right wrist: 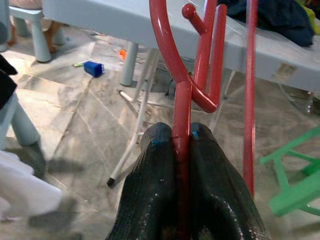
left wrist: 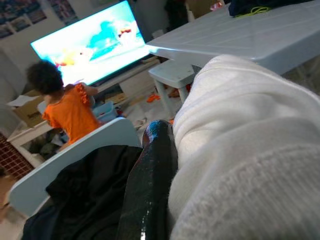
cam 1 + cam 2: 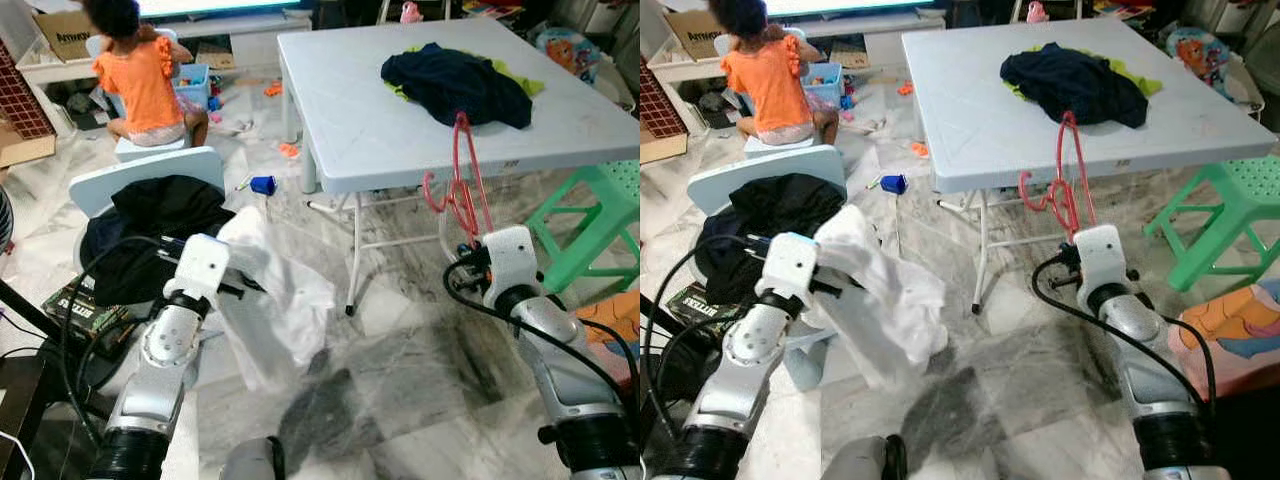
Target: Hang hanger
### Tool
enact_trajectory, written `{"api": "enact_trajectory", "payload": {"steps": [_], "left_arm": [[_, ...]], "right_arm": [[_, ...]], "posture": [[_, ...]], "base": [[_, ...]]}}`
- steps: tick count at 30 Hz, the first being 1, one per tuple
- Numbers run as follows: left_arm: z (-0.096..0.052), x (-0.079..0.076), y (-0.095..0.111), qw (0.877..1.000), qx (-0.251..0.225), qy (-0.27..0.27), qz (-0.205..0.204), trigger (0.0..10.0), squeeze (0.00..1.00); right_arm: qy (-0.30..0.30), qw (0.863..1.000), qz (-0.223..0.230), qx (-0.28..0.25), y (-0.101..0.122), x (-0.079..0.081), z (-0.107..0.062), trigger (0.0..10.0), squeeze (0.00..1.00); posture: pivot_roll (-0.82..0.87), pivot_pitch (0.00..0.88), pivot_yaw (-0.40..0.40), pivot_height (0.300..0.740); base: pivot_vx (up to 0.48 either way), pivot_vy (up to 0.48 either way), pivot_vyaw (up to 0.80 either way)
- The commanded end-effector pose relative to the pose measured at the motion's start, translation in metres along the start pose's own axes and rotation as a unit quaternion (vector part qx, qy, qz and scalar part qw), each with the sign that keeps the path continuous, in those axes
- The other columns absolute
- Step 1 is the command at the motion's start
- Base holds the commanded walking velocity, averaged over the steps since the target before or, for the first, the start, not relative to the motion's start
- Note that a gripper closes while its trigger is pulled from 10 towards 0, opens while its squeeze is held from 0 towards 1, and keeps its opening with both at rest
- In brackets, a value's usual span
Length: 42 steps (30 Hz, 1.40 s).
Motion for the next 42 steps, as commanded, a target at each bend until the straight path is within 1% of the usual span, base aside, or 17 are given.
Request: {"api": "enact_trajectory", "payload": {"steps": [1, 3, 7, 8, 9, 10, 12, 13, 14, 18, 24, 26, 29, 31, 33, 38, 42], "left_arm": [[0.002, 0.0, 0.013, 1.0, -0.019, 0.008, -0.001, 10.0, 0.0], [0.007, -0.005, 0.019, 1.0, -0.025, -0.002, -0.01, 10.0, 0.0], [0.011, -0.009, 0.024, 0.999, -0.03, -0.004, -0.016, 10.0, 0.0], [0.012, -0.012, 0.024, 0.999, -0.03, -0.01, -0.021, 10.0, 0.0], [0.012, -0.012, 0.024, 0.999, -0.03, -0.01, -0.021, 10.0, 0.0], [0.012, -0.014, 0.024, 0.999, -0.027, -0.014, -0.025, 10.0, 0.0], [0.012, -0.015, 0.024, 0.999, -0.024, -0.015, -0.026, 10.0, 0.0], [0.011, -0.016, 0.022, 0.999, -0.019, -0.018, -0.029, 10.0, 0.0], [0.01, -0.017, 0.021, 0.999, -0.017, -0.02, -0.029, 10.0, 0.0], [0.011, -0.017, 0.023, 0.999, -0.018, -0.021, -0.028, 10.0, 0.0], [0.018, -0.013, 0.033, 0.999, -0.033, -0.02, -0.033, 10.0, 0.0], [0.019, -0.015, 0.037, 0.998, -0.04, -0.024, -0.036, 10.0, 0.0], [0.022, -0.021, 0.053, 0.996, -0.066, -0.045, -0.05, 10.0, 0.0], [0.023, -0.023, 0.058, 0.995, -0.072, -0.049, -0.053, 10.0, 0.0], [0.026, -0.028, 0.072, 0.992, -0.093, -0.06, -0.061, 10.0, 0.0], [0.031, -0.035, 0.088, 0.988, -0.114, -0.075, -0.071, 10.0, 0.0], [0.032, -0.036, 0.09, 0.987, -0.116, -0.08, -0.076, 10.0, 0.0]], "right_arm": [[-0.021, 0.999, -0.006, -0.025, 0.01, -0.005, -0.002, 10.0, 0.0], [-0.026, 0.999, -0.039, -0.027, 0.01, -0.005, -0.003, 10.0, 0.0], [-0.025, 0.998, -0.04, -0.033, 0.012, -0.003, -0.002, 10.0, 0.0], [-0.021, 0.999, -0.014, -0.045, 0.017, 0.001, -0.002, 10.0, 0.0], [-0.021, 0.999, -0.014, -0.045, 0.017, 0.001, -0.002, 10.0, 0.0], [-0.012, 0.998, 0.043, -0.054, 0.021, 0.005, -0.001, 10.0, 0.0], [-0.004, 0.995, 0.086, -0.058, 0.023, 0.008, -0.001, 10.0, 0.0], [0.013, 0.988, 0.141, -0.065, 0.026, 0.013, -0.001, 10.0, 0.0], [0.027, 0.982, 0.172, -0.071, 0.028, 0.017, -0.001, 10.0, 0.0], [0.047, 0.975, 0.2, -0.081, 0.033, 0.022, -0.002, 10.0, 0.0], [0.034, 0.975, 0.2, -0.094, 0.04, 0.019, -0.002, 10.0, 0.0], [0.027, 0.978, 0.18, -0.098, 0.042, 0.017, -0.003, 10.0, 0.0], [-0.002, 0.983, 0.149, -0.103, 0.045, 0.01, -0.004, 10.0, 0.0], [-0.008, 0.984, 0.146, -0.103, 0.045, 0.009, -0.004, 10.0, 0.0], [-0.03, 0.984, 0.144, -0.096, 0.042, 0.005, -0.004, 10.0, 0.0], [-0.045, 0.985, 0.139, -0.089, 0.04, 0.003, -0.002, 10.0, 0.0], [-0.052, 0.985, 0.137, -0.085, 0.038, 0.003, -0.002, 10.0, 0.0]], "posture": [[-0.02, 0.0, 0.047, 0.74], [-0.02, 0.0, 0.049, 0.74], [-0.03, 0.0, 0.053, 0.74], [-0.03, 0.0, 0.055, 0.74], [-0.03, 0.0, 0.055, 0.74], [-0.03, 0.0, 0.055, 0.74], [-0.03, 0.0, 0.055, 0.74], [-0.03, 0.0, 0.055, 0.74], [-0.03, 0.0, 0.055, 0.74], [-0.02, 0.0, 0.054, 0.74], [-0.02, 0.0, 0.054, 0.74], [-0.02, 0.0, 0.054, 0.74], [-0.02, 0.0, 0.05, 0.74], [-0.02, 0.0, 0.05, 0.74], [-0.02, 0.0, 0.05, 0.74], [-0.02, 0.0, 0.048, 0.74], [-0.02, 0.0, 0.048, 0.74]], "base": [[0.0, 0.0, 0.0], [0.0, 0.0, 0.0], [0.0, 0.0, 0.0], [0.0, 0.0, 0.0], [0.0, 0.0, 0.0], [0.0, 0.0, 0.0], [0.0, 0.0, 0.0], [0.0, 0.0, 0.0], [0.0, 0.0, 0.0], [0.0, 0.0, 0.0], [0.0, 0.0, 0.0], [0.0, 0.0, 0.0], [0.0, 0.0, 0.0], [0.0, 0.0, 0.0], [0.287, 0.0, 0.0], [0.294, 0.0, 0.0], [0.338, 0.0, 0.0]]}}
Point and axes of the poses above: a point about 5 cm out from each wrist's last joint towards the gripper, its own z axis pointing out of the wrist towards the gripper, its own y axis along the axis of the wrist's last joint, x = y × z, the point moved 2 cm from there along z, pointing out of the wrist towards the gripper, and after that the axes turned 15 degrees about -z, right-handed, at the moved point
